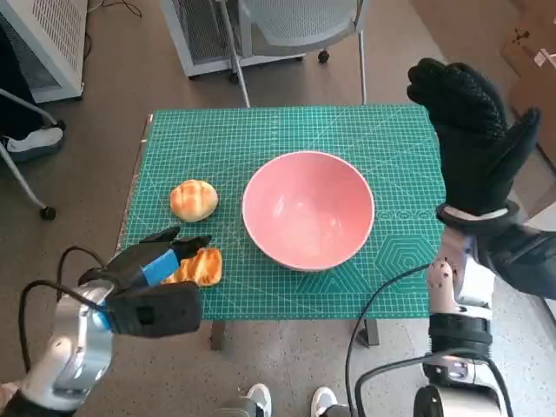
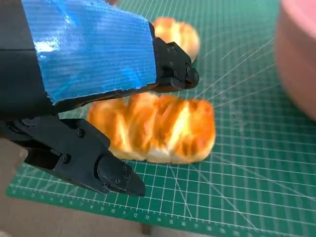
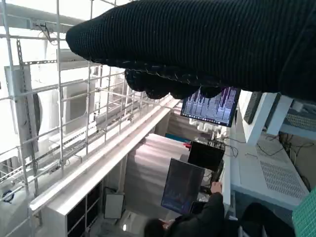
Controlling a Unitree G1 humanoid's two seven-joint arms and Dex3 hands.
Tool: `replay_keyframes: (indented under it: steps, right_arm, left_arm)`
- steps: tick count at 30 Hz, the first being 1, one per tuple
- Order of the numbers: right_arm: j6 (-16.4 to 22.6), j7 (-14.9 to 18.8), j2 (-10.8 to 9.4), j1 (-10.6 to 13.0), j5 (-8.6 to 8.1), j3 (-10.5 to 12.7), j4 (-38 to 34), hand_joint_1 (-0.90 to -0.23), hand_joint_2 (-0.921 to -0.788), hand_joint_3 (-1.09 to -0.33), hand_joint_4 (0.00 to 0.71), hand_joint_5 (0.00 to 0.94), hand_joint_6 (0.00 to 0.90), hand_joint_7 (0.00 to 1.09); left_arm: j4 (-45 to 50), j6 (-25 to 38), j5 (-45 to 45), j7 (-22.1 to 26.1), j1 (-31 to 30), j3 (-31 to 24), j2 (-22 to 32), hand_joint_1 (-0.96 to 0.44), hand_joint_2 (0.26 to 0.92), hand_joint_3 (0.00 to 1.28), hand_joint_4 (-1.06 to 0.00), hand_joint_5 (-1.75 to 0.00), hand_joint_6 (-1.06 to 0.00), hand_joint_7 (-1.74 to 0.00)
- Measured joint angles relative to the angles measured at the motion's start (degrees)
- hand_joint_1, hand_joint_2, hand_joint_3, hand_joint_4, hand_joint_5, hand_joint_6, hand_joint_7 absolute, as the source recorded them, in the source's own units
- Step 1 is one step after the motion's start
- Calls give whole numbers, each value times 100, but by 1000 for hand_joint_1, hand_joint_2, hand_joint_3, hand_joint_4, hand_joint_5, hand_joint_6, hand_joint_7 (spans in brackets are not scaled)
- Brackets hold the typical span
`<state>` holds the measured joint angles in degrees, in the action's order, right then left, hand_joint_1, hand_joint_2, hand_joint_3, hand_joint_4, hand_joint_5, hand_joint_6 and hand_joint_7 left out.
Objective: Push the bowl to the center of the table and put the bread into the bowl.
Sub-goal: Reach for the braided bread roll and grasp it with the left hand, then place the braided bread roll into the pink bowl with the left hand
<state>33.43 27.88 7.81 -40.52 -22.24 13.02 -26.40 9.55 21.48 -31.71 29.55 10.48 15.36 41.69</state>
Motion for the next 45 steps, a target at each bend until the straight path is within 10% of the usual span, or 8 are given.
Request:
replay_keyframes:
  steps: [14,17,21,45]
  right_arm:
    - [-8,-12,-34,60,3,-18,107,-495,-921,-551,354,1,419,14]
    - [-17,-18,-47,80,3,-30,138,-495,-921,-550,356,2,421,15]
    - [-25,-23,-91,102,1,-47,178,-495,-921,-549,357,2,422,14]
    - [-58,-31,-129,124,-9,-34,174,-489,-921,-548,369,5,428,13]
  left_arm:
    - [-1203,-461,-505,-695,481,242,-332,38,879,19,-575,-78,-653,-69]
    - [-1307,-656,-643,-848,538,292,-329,13,907,72,-658,-866,-594,-776]
    - [-1321,-930,-843,-1074,491,317,-288,5,918,60,-699,-1142,-633,-1016]
    - [1793,-1314,415,-406,224,-1423,-55,4,910,11,-787,-1064,-703,-1078]
